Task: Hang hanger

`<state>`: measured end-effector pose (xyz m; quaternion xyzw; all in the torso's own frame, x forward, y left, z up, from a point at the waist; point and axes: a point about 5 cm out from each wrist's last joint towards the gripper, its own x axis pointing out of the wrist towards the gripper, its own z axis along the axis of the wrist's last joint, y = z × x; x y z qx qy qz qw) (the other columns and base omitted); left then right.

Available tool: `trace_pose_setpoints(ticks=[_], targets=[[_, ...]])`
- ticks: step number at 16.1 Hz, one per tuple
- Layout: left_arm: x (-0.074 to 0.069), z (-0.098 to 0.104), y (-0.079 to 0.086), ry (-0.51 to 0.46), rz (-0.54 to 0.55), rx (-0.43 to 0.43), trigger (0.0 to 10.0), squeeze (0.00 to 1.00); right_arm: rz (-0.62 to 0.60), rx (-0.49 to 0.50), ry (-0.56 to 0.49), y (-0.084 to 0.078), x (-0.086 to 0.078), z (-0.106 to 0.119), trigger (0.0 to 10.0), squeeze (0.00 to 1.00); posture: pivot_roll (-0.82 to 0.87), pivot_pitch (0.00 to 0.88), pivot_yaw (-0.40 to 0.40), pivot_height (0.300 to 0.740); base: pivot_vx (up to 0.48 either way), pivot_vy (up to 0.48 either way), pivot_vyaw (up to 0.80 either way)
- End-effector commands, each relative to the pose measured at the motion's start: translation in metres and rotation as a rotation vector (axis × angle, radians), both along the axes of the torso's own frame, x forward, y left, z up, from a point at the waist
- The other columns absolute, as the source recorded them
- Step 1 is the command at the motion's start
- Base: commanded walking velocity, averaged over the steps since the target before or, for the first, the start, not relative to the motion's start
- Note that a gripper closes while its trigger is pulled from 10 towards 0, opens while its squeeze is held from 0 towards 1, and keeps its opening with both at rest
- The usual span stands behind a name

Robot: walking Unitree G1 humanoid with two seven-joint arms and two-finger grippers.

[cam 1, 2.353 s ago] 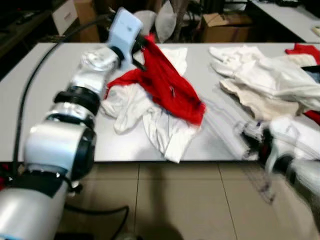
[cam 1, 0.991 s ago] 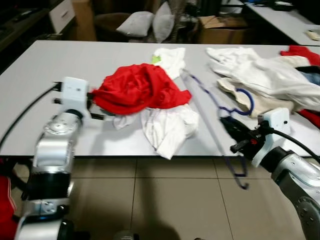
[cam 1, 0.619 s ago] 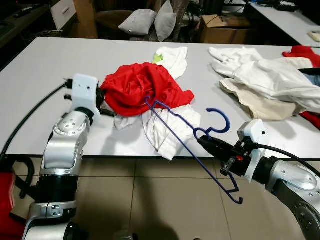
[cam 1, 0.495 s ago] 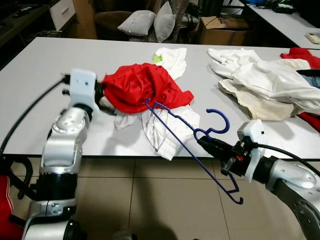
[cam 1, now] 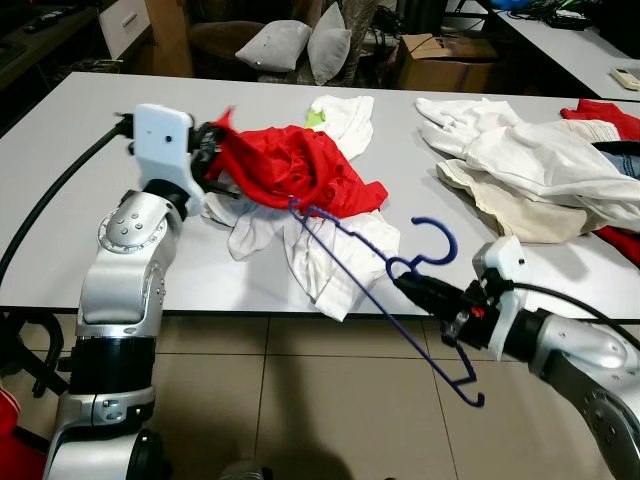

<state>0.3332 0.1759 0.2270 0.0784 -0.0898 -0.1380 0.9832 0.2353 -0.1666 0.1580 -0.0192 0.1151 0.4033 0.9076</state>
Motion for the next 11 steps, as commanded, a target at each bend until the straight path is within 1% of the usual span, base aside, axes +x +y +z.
trace_pose_setpoints(ticks=[1,2,3,4,6,9,10,11], targets=[[-0.004,0.004,-0.007,-0.031,-0.062,0.018,0.0,0.0,0.007,0.003,-0.015,0.0,0.003,0.003,10.0,0.0,0.01,0.0,-0.039,0.74,0.0,0.0,0.0],[-0.005,0.004,-0.007,-0.033,-0.077,0.017,0.0,0.0,0.007,0.003,-0.014,0.0,0.004,0.002,10.0,0.0,0.01,0.0,-0.039,0.74,0.0,0.0,0.0],[-0.009,0.004,-0.01,-0.04,-0.133,0.03,0.0,0.0,0.008,0.005,-0.01,0.0,0.008,0.001,10.0,0.0,0.01,0.0,-0.047,0.74,0.0,0.0,0.0],[-0.01,0.004,-0.011,-0.041,-0.143,0.033,0.0,0.0,0.01,0.004,-0.008,0.0,0.009,0.0,10.0,0.0,0.01,0.0,-0.047,0.74,0.0,0.0,0.0],[-0.013,0.01,-0.012,-0.071,-0.159,0.003,0.0,0.0,0.022,-0.007,0.013,0.001,0.014,-0.005,10.0,0.0,0.01,0.0,-0.057,0.74,0.0,0.0,0.0],[-0.023,0.018,-0.019,-0.106,-0.267,-0.051,0.0,0.0,0.034,-0.016,0.023,0.002,0.02,-0.007,10.0,0.0,0.02,0.0,-0.069,0.74,0.0,0.0,0.0],[-0.026,0.019,-0.021,-0.113,-0.292,-0.055,0.0,0.0,0.042,-0.016,0.026,0.003,0.021,-0.008,10.0,0.0,0.02,0.0,-0.073,0.74,0.0,0.0,0.0],[-0.026,0.019,-0.021,-0.114,-0.295,-0.055,0.0,0.0,0.044,-0.016,0.027,0.003,0.021,-0.008,10.0,0.0,0.02,0.0,-0.073,0.74,0.0,0.0,0.0]])
